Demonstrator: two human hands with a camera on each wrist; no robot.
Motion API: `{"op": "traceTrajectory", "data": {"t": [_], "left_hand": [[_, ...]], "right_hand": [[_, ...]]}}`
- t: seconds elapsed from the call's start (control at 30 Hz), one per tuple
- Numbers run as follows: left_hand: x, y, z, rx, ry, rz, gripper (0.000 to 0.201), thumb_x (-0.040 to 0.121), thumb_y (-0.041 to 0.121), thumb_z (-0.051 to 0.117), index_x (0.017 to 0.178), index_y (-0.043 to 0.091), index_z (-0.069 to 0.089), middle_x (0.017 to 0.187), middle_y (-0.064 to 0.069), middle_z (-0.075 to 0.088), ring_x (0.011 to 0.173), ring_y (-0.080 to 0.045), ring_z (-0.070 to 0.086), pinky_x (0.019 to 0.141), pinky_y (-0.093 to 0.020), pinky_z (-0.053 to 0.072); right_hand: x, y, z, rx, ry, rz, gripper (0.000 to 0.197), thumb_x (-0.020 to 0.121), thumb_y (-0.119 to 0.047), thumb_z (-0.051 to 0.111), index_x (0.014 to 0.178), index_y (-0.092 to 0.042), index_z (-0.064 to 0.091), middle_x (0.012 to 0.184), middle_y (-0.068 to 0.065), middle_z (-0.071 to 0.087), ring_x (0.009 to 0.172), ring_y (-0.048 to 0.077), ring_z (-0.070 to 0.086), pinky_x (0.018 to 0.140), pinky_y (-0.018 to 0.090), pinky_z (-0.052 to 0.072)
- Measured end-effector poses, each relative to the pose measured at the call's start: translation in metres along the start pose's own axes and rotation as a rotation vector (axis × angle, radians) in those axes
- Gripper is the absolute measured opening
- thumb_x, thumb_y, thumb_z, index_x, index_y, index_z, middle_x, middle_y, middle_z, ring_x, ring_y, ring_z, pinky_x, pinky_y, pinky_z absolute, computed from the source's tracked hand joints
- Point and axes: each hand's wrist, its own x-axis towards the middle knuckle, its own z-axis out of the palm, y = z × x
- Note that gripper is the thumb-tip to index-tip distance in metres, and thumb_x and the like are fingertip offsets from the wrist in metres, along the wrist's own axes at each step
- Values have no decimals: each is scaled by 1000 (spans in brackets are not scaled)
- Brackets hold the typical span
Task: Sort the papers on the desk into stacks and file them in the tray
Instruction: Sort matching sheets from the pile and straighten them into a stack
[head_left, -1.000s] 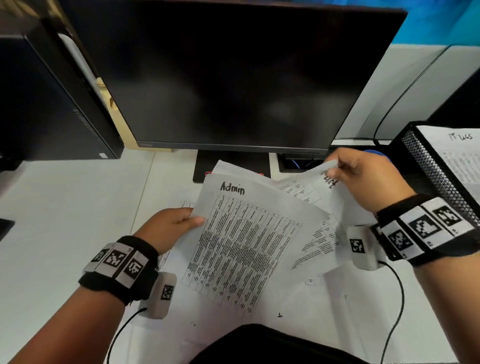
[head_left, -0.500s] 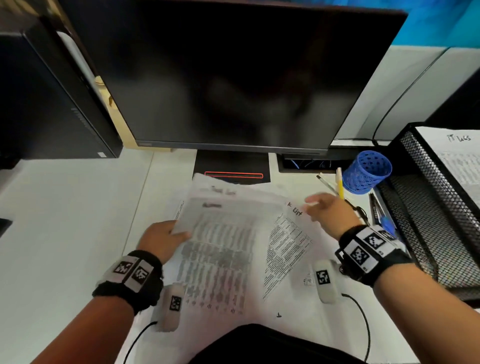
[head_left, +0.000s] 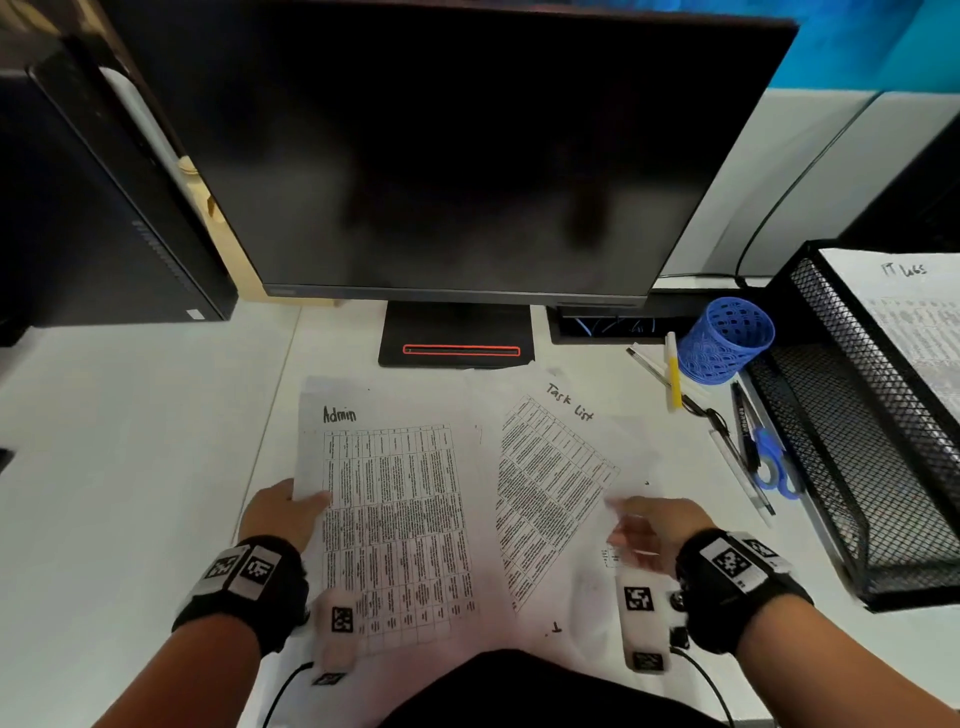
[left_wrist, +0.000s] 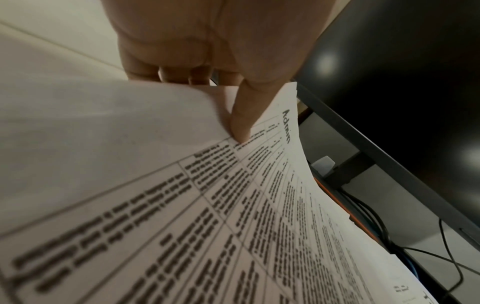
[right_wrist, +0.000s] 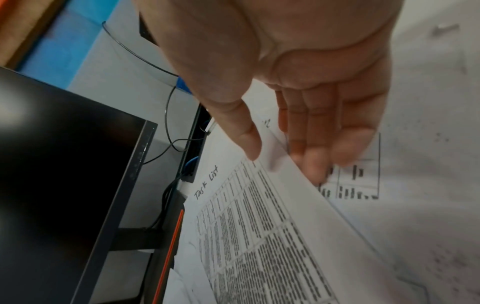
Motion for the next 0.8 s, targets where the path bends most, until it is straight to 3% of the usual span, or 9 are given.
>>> {"op": "traceTrajectory", "data": {"t": [0.1, 0.17, 0.27, 0.33, 0.4, 0.43, 0.5, 0.63, 0.8], "left_hand": [[-5, -1, 6, -9, -2, 6, 23, 87, 24, 64, 98, 4, 66, 89, -10, 64, 78, -24, 54, 65, -27, 39], [-7, -3, 7, -48, 27, 30, 20, 86, 23, 65, 93, 3, 66, 83, -8, 65, 73, -23, 55, 56, -25, 37], [-10, -8, -2, -102, 121, 69, 11, 86, 19, 64, 89, 8, 64, 84, -8, 66, 71, -23, 56, 58, -26, 38], [-8, -12, -10, -167, 144, 109, 17, 85, 14, 66, 100, 11, 61, 90, -7, 66, 76, -23, 57, 67, -29, 41], [-5, -17, -15, -311, 101, 135, 43, 82, 7, 69, 121, 14, 50, 98, -7, 65, 87, -23, 60, 80, -31, 43], [-3, -20, -17, -354, 69, 149, 52, 81, 7, 70, 126, 17, 47, 105, -8, 65, 95, -24, 61, 86, -33, 44], [-1, -25, -18, -363, 3, 171, 45, 82, 10, 69, 123, 21, 55, 111, -7, 67, 102, -26, 62, 92, -38, 45], [-5, -23, -17, -673, -177, 99, 17, 83, 6, 63, 94, 16, 72, 98, -12, 72, 87, -29, 68, 86, -43, 49], [-5, -20, -32, -890, -255, 132, 24, 91, 1, 49, 91, 11, 71, 92, -3, 74, 81, -15, 71, 70, -27, 58]], "right_hand": [[5, 2, 10, 14, 63, -87, 19, 86, -2, 63, 95, -8, 47, 48, 13, 54, 47, 22, 51, 55, 32, 49], [7, 3, 12, 43, 88, -152, 28, 87, 4, 58, 104, -11, 41, 63, 18, 56, 55, 25, 54, 62, 40, 53], [10, 1, 4, 113, 174, -218, 41, 85, 6, 59, 115, -16, 41, 89, 25, 63, 80, 38, 65, 74, 53, 56], [9, -1, -4, 136, 191, -252, 32, 87, 7, 56, 109, -14, 46, 88, 21, 62, 83, 37, 64, 73, 49, 57], [6, -1, -9, 100, 156, -323, 14, 89, 7, 51, 88, -7, 54, 77, 14, 61, 72, 31, 63, 60, 35, 58], [5, 0, -10, 83, 141, -362, 18, 90, 7, 50, 81, -7, 56, 73, 11, 61, 68, 28, 62, 53, 29, 58], [2, 0, -8, 81, 102, -419, 22, 91, 8, 47, 84, -9, 60, 73, 8, 62, 64, 24, 61, 49, 22, 56], [4, -4, -8, 93, 96, -449, 16, 91, 3, 50, 89, -9, 59, 70, 9, 57, 59, 21, 55, 45, 18, 51], [14, -10, -17, 157, 138, -382, 16, 93, 1, 49, 81, -7, 56, 71, 11, 55, 59, 22, 54, 45, 22, 50]]}}
